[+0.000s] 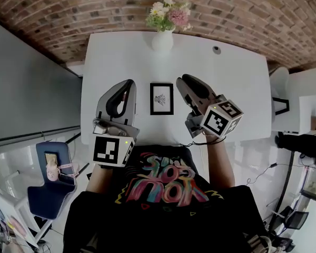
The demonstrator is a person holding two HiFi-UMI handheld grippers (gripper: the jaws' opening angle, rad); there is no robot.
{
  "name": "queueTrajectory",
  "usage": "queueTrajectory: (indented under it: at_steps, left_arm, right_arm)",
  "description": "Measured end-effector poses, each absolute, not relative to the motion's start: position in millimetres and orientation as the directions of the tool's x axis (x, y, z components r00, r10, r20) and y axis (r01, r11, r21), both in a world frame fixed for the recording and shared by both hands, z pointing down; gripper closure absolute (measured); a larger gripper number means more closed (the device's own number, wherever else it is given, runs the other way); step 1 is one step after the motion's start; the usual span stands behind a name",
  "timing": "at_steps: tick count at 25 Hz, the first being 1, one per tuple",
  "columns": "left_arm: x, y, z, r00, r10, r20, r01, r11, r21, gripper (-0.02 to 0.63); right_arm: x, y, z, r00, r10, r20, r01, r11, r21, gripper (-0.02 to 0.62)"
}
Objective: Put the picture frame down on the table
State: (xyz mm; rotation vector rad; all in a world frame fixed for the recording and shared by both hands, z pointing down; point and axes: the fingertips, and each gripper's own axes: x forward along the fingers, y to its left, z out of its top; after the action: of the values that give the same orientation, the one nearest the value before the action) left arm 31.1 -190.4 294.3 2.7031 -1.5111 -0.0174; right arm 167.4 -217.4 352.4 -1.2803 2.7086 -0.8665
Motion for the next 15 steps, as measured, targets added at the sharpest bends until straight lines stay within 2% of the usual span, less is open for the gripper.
queueTrajectory:
  at_steps: [4, 9, 11, 15]
  left_arm:
    - [37.8, -189.7, 284.6, 0.556, -0.831, -0.007, -0.829, -0.556, 0.054, 0.581]
    - [40.0, -187.7, 283.3, 0.571, -0.821, -0.004, -0.818, -0.57, 0.08, 0.581]
    - [39.4, -184.5, 291.0, 0.585, -0.811, 0.032, -0.811, -0.582, 0.061, 0.581]
    - [40.6, -182.5, 289.0, 0.581, -0.813, 0.024, -0.812, -0.578, 0.079, 0.581]
  right_arm:
    - [168.4, -205.9, 316.3, -0.655, -0.738, 0.161, -0.739, 0.582, -0.339, 0.507]
    - [182.1, -188.4, 309.1, -0.596, -0.78, 0.193, -0.803, 0.579, -0.14, 0.556]
    - [189.2, -183.1, 310.3, -0.567, -0.8, 0.197, -0.823, 0.558, -0.1, 0.558]
    - [198.5, -173.8, 311.0, -0.543, -0.819, 0.183, -0.839, 0.538, -0.083, 0.572]
